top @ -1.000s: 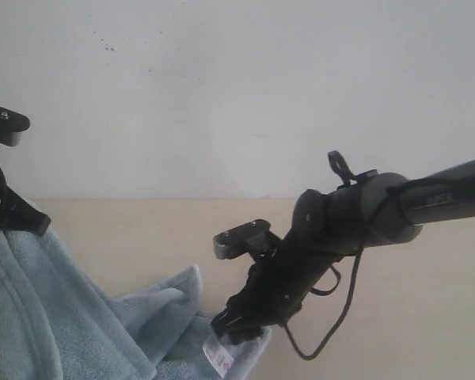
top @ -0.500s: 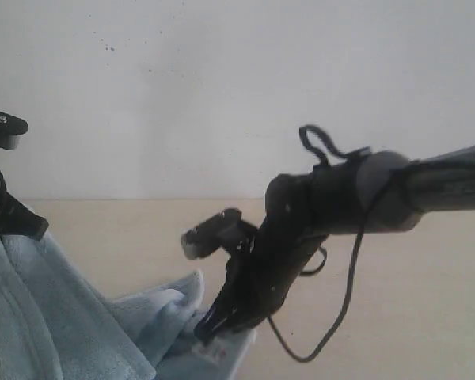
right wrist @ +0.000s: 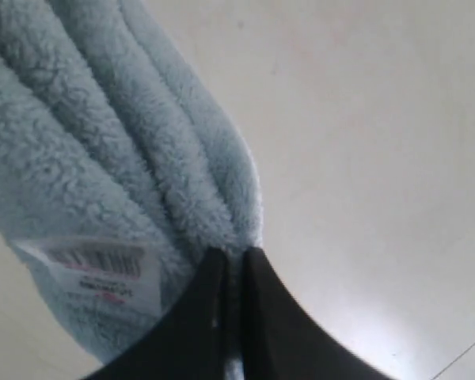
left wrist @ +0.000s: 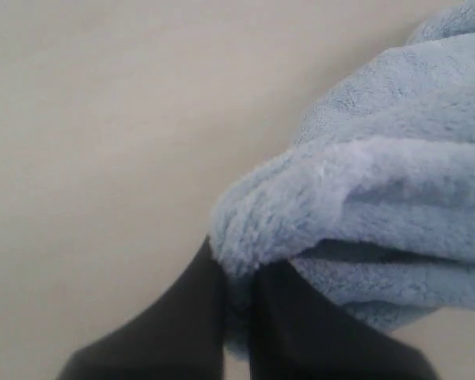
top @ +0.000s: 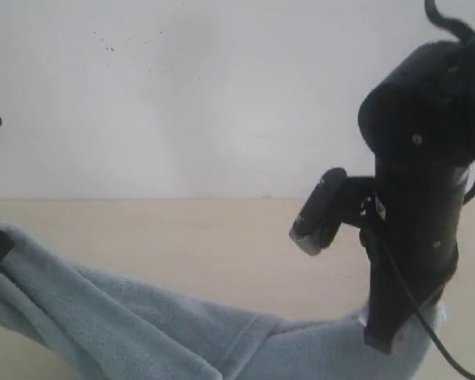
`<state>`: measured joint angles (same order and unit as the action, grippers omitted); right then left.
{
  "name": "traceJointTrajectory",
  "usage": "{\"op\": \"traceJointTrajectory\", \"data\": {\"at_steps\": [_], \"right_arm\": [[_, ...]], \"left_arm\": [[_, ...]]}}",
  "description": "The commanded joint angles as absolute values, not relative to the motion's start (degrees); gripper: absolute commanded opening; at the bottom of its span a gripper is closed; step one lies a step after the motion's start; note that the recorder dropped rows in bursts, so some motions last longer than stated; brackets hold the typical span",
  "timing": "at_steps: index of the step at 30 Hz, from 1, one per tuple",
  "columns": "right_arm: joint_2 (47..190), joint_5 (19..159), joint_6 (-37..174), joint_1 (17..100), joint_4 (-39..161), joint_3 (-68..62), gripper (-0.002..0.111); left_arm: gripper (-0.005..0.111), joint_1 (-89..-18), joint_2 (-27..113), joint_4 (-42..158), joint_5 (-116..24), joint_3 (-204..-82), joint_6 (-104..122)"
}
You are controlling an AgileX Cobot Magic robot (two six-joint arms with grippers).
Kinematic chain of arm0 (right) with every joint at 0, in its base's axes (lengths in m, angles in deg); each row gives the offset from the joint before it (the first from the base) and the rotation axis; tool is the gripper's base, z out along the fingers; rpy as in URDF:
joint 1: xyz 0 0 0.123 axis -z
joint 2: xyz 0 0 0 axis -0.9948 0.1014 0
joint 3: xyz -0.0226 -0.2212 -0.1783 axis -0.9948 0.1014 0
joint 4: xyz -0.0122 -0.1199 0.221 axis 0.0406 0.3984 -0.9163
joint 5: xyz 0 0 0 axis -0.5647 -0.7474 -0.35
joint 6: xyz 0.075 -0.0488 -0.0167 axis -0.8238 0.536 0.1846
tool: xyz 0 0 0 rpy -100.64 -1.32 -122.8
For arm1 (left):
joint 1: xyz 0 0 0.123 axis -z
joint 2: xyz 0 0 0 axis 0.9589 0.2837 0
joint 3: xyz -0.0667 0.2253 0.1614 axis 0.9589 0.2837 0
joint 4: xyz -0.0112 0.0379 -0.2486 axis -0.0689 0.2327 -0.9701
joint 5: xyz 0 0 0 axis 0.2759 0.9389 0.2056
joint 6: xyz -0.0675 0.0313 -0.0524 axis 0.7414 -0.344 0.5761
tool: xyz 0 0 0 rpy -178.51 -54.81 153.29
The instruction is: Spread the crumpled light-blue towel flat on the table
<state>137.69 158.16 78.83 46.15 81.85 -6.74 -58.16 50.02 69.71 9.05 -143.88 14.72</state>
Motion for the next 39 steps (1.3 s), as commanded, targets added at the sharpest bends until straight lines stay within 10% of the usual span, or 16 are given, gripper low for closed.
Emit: {"op": "traceJointTrajectory", "data": {"at_steps": [1, 7, 19, 30, 39], "right_arm": [[137.5, 152.8, 78.5, 46.5, 82.1, 2.6, 0.000], [137.5, 147.3, 72.2, 46.5, 82.3, 9.4, 0.000], [137.9, 136.9, 64.9, 46.5, 82.2, 9.5, 0.000], [147.4, 137.3, 64.9, 46.5, 83.1, 9.5, 0.000], [150.3, 138.8, 64.7, 46.5, 83.1, 9.5, 0.000]], "left_arm": [[0.011, -58.3, 49.7, 69.2, 10.2, -140.9, 10.4], [0.075, -58.3, 49.6, 69.0, 4.3, -134.1, 12.4], [0.074, -58.3, 42.9, 112.4, -13.3, -134.0, 28.0], [0.028, -58.3, 42.9, 50.8, -3.2, -133.7, -20.9], [0.075, -58.3, 42.2, 46.9, 5.6, -133.7, -21.8]]}}
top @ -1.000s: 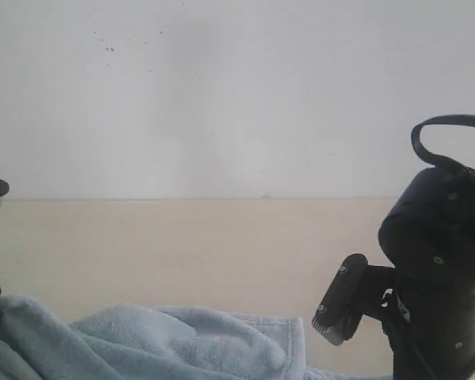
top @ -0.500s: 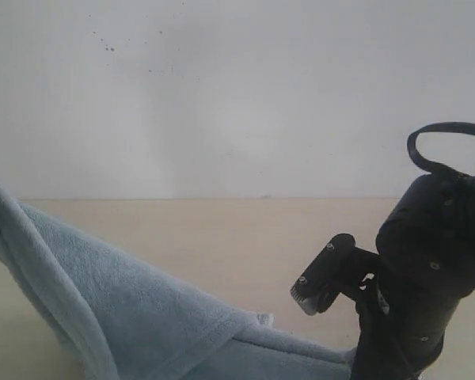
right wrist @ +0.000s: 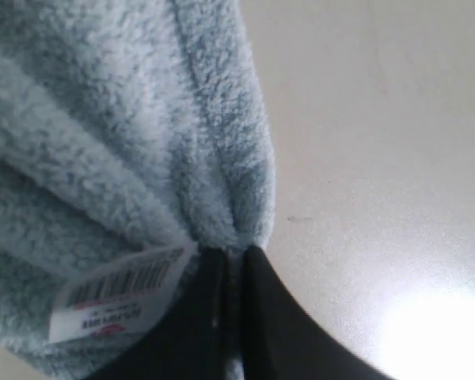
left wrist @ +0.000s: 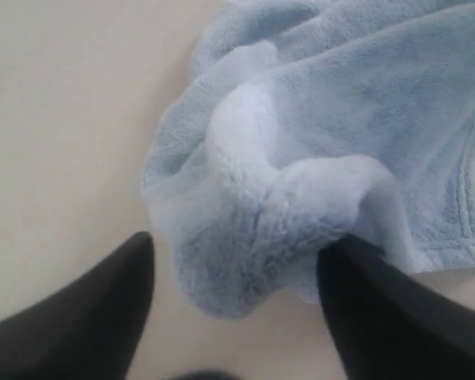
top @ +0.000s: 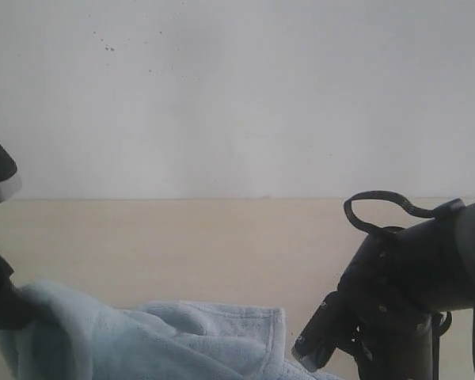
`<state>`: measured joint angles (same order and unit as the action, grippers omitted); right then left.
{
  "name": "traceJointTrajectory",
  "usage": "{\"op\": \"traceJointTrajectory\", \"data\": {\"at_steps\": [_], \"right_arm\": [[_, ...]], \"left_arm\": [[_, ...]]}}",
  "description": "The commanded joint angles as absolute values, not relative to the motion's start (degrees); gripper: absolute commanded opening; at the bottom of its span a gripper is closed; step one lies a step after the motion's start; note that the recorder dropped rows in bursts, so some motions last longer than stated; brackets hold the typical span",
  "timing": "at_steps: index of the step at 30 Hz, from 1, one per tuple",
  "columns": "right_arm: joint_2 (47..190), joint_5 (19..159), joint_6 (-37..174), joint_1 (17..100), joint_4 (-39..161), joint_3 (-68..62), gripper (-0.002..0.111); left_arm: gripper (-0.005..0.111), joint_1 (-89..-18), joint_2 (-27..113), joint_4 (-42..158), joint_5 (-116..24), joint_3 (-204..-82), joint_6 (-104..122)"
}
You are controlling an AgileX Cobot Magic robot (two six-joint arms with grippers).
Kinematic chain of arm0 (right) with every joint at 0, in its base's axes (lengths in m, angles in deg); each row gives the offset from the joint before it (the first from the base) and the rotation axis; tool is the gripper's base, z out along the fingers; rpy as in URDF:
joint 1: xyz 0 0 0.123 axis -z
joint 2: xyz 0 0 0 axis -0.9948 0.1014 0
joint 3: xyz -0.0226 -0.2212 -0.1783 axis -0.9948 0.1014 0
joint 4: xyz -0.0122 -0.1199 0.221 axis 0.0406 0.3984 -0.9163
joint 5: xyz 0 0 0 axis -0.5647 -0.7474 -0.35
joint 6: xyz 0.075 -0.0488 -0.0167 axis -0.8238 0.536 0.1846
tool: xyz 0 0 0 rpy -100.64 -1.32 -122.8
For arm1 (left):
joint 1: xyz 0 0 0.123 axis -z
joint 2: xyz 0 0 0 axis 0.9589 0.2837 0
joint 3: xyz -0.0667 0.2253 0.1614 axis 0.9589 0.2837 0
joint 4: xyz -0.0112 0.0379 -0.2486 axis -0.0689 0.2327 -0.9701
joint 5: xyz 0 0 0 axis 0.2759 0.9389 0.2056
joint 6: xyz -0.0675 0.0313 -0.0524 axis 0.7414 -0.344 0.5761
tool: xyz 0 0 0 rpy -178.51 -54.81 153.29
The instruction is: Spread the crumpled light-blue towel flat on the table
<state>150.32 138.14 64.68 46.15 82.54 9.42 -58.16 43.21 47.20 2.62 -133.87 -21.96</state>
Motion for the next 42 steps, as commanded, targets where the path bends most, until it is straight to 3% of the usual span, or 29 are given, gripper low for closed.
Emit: {"op": "traceJointTrajectory", "data": {"at_steps": [1, 14, 21, 25, 32, 38, 42], "right_arm": [[150.3, 138.8, 64.7, 46.5, 83.1, 9.5, 0.000], [150.3, 131.9, 61.2, 46.5, 80.4, 9.5, 0.000], [150.3, 125.9, 61.5, 46.5, 73.9, 9.5, 0.000], [150.3, 126.2, 63.8, 46.8, 73.3, 9.5, 0.000], [149.0, 129.6, 75.5, 56.6, 63.8, 9.5, 0.000], [146.9, 135.2, 96.0, 66.1, 38.3, 9.5, 0.000], [146.9, 136.1, 99.8, 67.0, 34.8, 9.5, 0.000]], "left_arm": [[0.077, -58.3, 41.7, 46.9, 5.7, -133.7, -21.7], [0.076, -51.2, 31.9, 25.6, 1.6, -133.5, -26.9], [0.072, -40.9, 43.0, 33.8, -5.9, -130.3, -27.9], [0.068, -33.0, 51.2, 50.0, -13.3, -130.3, -28.1], [0.068, -24.9, 60.4, 55.2, -23.3, -130.3, -27.5], [0.068, -23.7, 66.1, 53.2, -37.1, -130.3, -16.3], [0.068, -23.7, 70.3, 52.8, -40.1, -130.3, -15.0]]}}
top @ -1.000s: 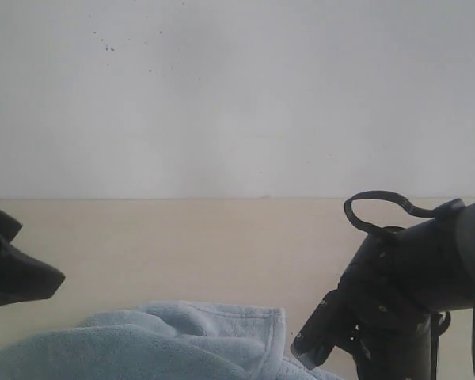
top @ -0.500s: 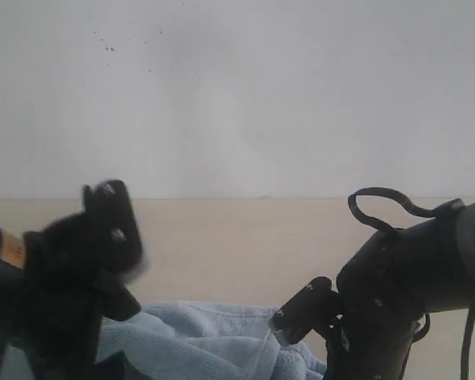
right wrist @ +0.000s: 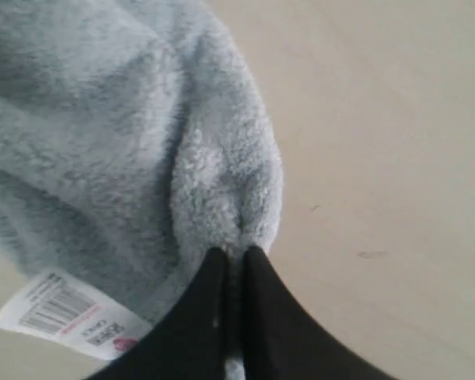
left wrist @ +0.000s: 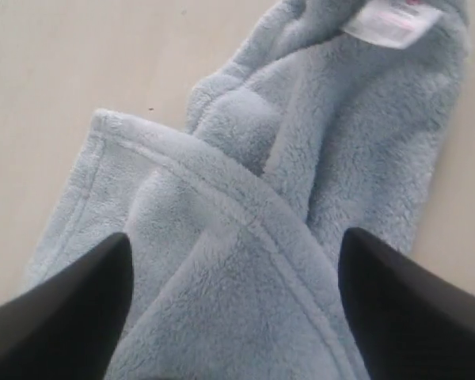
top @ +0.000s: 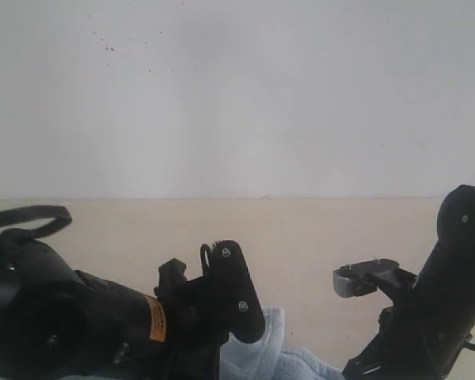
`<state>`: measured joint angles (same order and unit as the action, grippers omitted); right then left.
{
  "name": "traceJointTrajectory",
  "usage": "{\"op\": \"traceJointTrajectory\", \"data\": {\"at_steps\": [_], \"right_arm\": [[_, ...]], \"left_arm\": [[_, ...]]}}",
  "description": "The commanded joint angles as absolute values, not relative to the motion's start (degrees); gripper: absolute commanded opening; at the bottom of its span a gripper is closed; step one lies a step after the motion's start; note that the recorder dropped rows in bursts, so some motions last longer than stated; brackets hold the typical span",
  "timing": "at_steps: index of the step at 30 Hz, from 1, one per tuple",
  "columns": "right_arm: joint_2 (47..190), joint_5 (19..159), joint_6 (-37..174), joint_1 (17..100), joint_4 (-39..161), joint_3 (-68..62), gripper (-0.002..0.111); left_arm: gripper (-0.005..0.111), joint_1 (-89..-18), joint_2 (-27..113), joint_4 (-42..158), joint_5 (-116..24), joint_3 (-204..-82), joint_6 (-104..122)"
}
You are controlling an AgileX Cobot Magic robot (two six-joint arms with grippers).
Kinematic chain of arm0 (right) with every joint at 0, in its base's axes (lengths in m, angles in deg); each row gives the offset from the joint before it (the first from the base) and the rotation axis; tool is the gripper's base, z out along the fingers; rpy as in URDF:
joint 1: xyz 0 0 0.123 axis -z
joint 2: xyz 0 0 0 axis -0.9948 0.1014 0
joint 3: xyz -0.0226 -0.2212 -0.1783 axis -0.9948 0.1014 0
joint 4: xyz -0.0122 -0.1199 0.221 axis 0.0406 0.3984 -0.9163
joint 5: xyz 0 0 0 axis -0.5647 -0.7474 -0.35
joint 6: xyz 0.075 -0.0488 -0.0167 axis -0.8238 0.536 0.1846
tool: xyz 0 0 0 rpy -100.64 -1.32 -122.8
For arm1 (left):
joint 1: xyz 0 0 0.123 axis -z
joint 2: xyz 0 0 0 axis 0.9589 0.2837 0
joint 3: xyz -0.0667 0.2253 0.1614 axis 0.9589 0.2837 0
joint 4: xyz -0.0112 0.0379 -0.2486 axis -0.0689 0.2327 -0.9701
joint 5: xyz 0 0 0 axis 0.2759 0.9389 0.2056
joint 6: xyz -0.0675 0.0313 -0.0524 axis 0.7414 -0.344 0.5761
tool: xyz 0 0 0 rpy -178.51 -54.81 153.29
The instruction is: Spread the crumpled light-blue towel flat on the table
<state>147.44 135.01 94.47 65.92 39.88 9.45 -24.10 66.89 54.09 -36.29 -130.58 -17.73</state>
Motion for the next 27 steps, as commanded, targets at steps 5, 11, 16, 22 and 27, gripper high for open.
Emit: {"op": "traceJointTrajectory", "data": {"at_steps": [5, 11, 16, 22, 27], "right_arm": [[146.9, 133.7, 99.8, 67.0, 34.8, 9.5, 0.000], [146.9, 132.6, 99.8, 67.0, 34.7, 9.5, 0.000], [146.9, 132.7, 99.8, 67.0, 34.7, 9.5, 0.000], [146.9, 133.6, 99.8, 67.0, 34.7, 9.5, 0.000], [146.9, 133.5, 99.8, 67.0, 34.7, 9.5, 0.000]], "left_arm": [[0.068, -23.7, 75.1, 48.7, -42.9, -130.3, -12.1], [0.068, -23.9, 77.1, 48.5, -42.6, -130.7, -7.7], [0.060, -26.3, 77.6, 48.9, -40.7, -130.7, -7.1], [0.040, -31.7, 79.3, 51.8, -35.5, -132.6, -7.1], [0.004, -33.6, 78.6, 54.6, -27.0, -137.2, -7.1]]}}
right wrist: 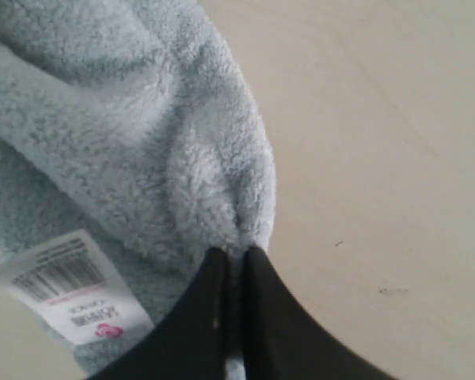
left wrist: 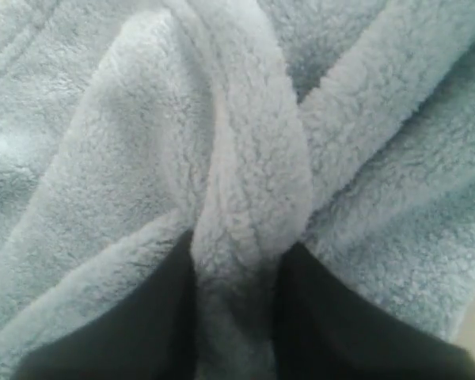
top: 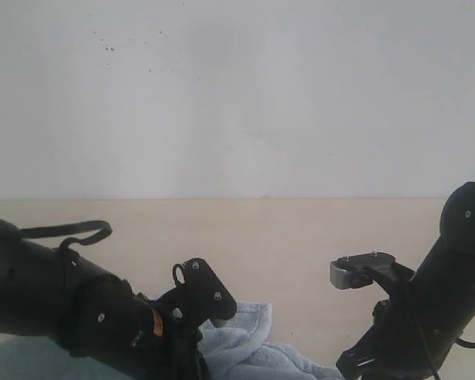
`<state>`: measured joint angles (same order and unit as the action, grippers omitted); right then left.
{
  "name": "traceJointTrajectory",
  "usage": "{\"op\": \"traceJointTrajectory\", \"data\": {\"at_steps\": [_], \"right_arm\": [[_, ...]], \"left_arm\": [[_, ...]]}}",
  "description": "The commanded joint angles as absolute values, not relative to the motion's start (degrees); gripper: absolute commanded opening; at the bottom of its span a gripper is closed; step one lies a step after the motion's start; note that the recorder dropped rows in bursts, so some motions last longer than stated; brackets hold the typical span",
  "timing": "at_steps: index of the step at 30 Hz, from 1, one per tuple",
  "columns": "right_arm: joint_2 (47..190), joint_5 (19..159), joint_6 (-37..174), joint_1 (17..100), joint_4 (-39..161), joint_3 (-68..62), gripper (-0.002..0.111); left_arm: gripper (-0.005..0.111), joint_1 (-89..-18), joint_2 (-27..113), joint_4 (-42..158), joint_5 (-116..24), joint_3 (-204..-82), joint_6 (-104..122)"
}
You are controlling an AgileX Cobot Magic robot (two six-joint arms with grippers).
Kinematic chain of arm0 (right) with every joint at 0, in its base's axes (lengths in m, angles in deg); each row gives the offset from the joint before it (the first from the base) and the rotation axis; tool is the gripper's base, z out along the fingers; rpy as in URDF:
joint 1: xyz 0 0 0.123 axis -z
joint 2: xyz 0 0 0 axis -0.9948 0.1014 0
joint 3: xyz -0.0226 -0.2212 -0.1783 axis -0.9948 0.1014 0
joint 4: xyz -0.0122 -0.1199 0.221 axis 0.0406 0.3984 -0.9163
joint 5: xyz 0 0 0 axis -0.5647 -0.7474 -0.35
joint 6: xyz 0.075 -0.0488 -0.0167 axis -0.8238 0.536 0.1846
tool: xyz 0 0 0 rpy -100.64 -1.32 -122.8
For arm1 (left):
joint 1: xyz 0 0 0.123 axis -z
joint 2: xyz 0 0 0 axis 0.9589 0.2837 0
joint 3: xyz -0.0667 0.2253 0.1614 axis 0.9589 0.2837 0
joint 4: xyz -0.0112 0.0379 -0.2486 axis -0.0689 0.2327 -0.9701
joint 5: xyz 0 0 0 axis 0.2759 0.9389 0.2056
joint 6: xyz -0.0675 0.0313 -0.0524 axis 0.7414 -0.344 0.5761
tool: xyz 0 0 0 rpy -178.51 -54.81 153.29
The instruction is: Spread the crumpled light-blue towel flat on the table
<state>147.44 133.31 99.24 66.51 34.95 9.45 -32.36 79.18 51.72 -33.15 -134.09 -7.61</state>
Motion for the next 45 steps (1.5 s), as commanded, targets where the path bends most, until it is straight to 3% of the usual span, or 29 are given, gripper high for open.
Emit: {"op": "traceJointTrajectory", "data": {"at_steps": [1, 10, 20, 29, 34, 45], "right_arm": [[146.9, 133.3, 99.8, 67.0, 34.7, 9.5, 0.000], [147.1, 132.5, 99.4, 67.0, 37.7, 9.5, 0.000], [147.1, 129.4, 76.5, 67.0, 61.2, 9.5, 0.000], [146.0, 131.1, 70.4, 67.0, 67.7, 9.5, 0.000], [137.9, 132.4, 70.4, 67.0, 68.8, 9.4, 0.000], [105.5, 128.1, 69.3, 67.0, 69.4, 9.4, 0.000]], "left_arm": [[0.004, -33.7, 78.0, 56.0, -26.0, -137.8, -6.8], [0.004, -34.8, 68.2, 61.8, -23.2, -138.6, -4.3], [0.004, -41.8, 56.2, 101.4, -8.9, -138.6, 34.6], [0.004, -47.3, 43.1, 103.9, -1.6, -138.0, 36.5], [0.004, -48.8, 32.5, 105.4, 1.3, -138.0, 36.1], [0.004, -49.5, 11.5, 104.6, 3.4, -138.0, 33.1]]}}
